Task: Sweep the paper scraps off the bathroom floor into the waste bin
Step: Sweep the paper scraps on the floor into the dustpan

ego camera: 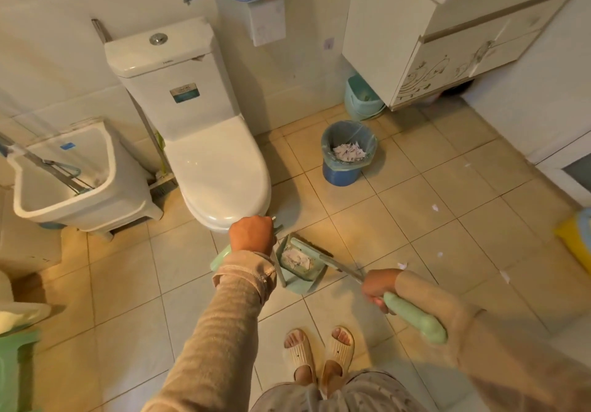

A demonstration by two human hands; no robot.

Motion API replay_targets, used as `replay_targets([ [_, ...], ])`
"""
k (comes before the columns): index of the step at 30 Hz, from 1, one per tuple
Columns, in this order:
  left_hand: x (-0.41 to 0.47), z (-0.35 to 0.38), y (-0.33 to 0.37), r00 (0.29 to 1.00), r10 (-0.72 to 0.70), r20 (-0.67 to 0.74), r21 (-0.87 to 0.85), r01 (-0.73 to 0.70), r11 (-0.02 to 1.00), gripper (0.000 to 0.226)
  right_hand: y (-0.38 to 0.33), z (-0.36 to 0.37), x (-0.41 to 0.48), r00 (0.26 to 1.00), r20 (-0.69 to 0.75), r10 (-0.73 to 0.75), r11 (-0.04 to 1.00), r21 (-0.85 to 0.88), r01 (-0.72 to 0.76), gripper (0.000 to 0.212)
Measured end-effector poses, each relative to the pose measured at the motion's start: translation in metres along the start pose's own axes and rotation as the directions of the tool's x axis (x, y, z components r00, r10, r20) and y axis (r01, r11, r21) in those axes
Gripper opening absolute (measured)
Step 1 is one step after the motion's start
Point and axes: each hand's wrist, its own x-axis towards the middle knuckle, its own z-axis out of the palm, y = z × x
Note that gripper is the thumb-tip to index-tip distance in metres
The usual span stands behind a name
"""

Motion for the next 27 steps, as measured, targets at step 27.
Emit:
replay_targets([
  [27, 0.022, -0.034, 0.075, 0.918, 0.397, -0.022, 0.184, -0.386, 0.904, 0.033, 0.16, 0.048, -0.028, 0.941, -0.159, 0.3, 0.506, 0.863, -0.016, 0.034],
])
